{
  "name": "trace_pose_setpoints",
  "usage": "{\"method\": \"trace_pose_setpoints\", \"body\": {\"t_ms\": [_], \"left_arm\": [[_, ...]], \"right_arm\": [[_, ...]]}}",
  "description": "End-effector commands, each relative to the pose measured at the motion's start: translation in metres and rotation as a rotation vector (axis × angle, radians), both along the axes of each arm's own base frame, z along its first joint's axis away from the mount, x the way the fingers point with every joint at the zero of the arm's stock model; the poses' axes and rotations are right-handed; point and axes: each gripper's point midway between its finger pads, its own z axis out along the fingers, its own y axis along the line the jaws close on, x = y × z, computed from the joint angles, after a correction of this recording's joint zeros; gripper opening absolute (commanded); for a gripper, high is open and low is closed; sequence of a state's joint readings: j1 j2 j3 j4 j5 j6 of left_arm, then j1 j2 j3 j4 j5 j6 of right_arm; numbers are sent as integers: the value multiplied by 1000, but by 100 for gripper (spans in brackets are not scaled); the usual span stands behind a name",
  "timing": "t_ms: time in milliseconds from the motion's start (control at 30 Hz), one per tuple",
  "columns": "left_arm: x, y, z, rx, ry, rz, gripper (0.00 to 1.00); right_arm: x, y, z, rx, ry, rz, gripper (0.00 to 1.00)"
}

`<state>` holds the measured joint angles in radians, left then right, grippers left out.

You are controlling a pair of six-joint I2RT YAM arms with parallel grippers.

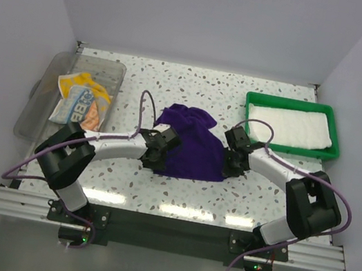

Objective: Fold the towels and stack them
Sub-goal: Flatten out the crumpled towel

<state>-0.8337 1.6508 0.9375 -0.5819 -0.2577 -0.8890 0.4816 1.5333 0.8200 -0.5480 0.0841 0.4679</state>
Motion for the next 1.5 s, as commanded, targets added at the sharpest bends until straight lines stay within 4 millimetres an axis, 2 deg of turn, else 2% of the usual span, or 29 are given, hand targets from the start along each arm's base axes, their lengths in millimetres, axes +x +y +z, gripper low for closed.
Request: {"method": "trace_pose_setpoints", "body": {"t_ms": [0,133,233,333,467,600,667,700,767,800,833,867,900,933,967,1000,1033,1067,1100,1133,1167,1200,1233,1267,1333,1367,1400,1433,1467], "left_arm": [[-36,12,-32,43,157,-26,31],[-40,6,-37,27,175,-47,10],[-41,2,-39,15,182,-61,0],[-38,-1,-37,9,176,-74,0],[-24,-8,-19,3,126,-70,0],[7,-11,14,13,36,-68,0],[36,-11,43,4,-30,-60,0],[48,-9,54,-1,-57,-52,0],[88,-3,97,-30,-151,-25,0],[103,1,114,-36,-195,-12,0],[129,4,149,-52,-280,-2,0],[142,7,169,-54,-328,2,0],[154,10,189,-57,-376,8,0],[173,13,228,-78,-464,7,0],[180,14,247,-87,-507,3,0],[188,16,266,-90,-554,-2,0],[198,18,305,-102,-645,-12,0],[201,20,325,-100,-699,-9,0],[202,21,345,-112,-750,-14,0],[205,21,375,-132,-839,-26,0],[204,23,391,-145,-887,-28,0],[193,27,418,-179,-955,-37,0],[191,28,433,-195,-1017,-49,0],[173,37,460,-231,-1087,-51,0],[159,39,473,-255,-1139,-96,0],[138,44,492,-291,-1187,-122,0],[128,46,498,-301,-1206,-143,0],[120,41,493,-303,-1213,-181,0],[97,47,509,-337,-1262,-209,0]], "right_arm": [[-6,-5,-8,-13,11,-11,11],[-7,-5,-5,-11,4,-15,10],[-6,-5,-3,-8,-3,-21,9],[-6,-5,-1,-4,-8,-24,8],[-2,-3,11,1,-24,-24,2],[19,0,45,-7,-90,-13,0],[30,-1,61,-27,-119,-13,0],[48,4,84,-18,-179,-5,0],[67,4,107,-33,-229,-10,0],[85,9,139,-18,-295,-8,0],[95,11,154,-13,-327,-9,0],[106,10,168,-14,-357,-19,0],[123,14,204,10,-439,-21,0],[130,16,221,22,-474,-21,0],[139,16,234,31,-505,-26,0],[151,19,272,64,-588,-25,0],[155,23,287,85,-622,-13,0],[159,23,304,99,-664,-10,0],[164,25,336,126,-746,2,0],[163,28,352,148,-784,18,0],[163,28,367,161,-827,27,0],[156,26,395,185,-904,39,0],[152,23,407,192,-940,48,0],[144,24,419,212,-973,69,0],[122,16,448,233,-1072,104,0],[114,17,458,252,-1111,133,0],[107,14,455,236,-1118,160,0],[85,7,473,258,-1175,175,0],[74,8,480,276,-1204,210,0]]}}
